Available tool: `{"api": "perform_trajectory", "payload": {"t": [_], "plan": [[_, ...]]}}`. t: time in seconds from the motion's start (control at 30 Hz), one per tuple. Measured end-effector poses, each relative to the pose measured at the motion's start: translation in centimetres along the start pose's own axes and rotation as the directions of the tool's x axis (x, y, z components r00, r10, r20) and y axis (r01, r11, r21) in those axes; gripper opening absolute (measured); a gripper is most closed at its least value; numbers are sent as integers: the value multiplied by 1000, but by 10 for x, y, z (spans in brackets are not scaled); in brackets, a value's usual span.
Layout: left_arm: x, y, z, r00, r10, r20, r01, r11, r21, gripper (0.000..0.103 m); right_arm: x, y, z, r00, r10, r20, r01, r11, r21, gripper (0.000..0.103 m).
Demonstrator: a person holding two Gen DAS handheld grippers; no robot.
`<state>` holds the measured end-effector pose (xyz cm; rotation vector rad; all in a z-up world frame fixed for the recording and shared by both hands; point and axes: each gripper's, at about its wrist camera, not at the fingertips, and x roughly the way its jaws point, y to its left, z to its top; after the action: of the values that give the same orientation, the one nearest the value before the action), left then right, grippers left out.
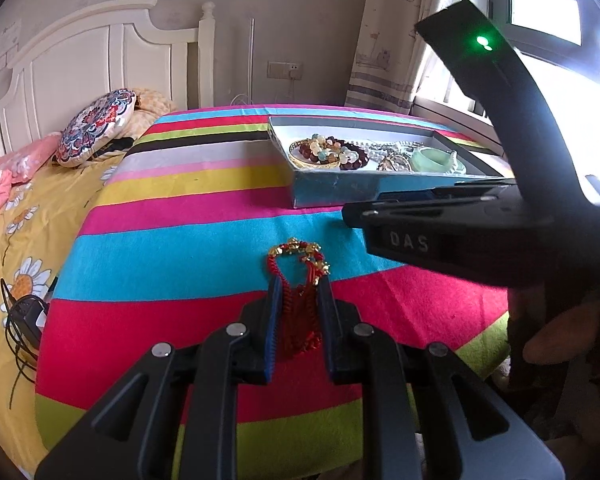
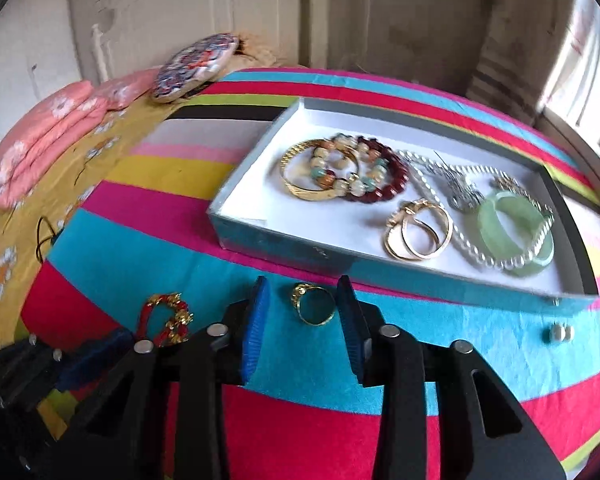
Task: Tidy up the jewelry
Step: 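Grasp the gold ring with the right gripper while the left holds the red pendant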
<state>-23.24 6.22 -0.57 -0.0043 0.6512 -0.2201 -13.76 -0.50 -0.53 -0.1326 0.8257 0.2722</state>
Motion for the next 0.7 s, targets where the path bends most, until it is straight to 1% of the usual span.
{"api": "perform_trajectory", "payload": {"t": [0.03,0.17,0.3,0.43,0.63,0.7], "plan": [[-1,0,0,1000,-1,0,1,1000,-1,19,0,0,1,1000,8,1,-8,1000,-11,24],[-1,2,-1,1000,-6,2,6,1000,-6,19,-6,-8,-6,999,44,5,-44,997,-57,23],[-1,0,0,1000,-1,2,1,1000,-6,19,-13,-21,-11,994,110,-1,-110,991,-73,23],[-1,1,0,1000,0,3,0,1000,-12,19,-18,-27,-16,992,127,4,-126,988,-93,23],[-5,4,-3,1000,-6,19,7,1000,-22,11,-37,-33,-14,987,152,56,-145,983,-109,23],[-8,5,-3,999,-14,31,15,999,-32,11,-42,-35,-14,985,161,69,-152,982,-114,23]]}}
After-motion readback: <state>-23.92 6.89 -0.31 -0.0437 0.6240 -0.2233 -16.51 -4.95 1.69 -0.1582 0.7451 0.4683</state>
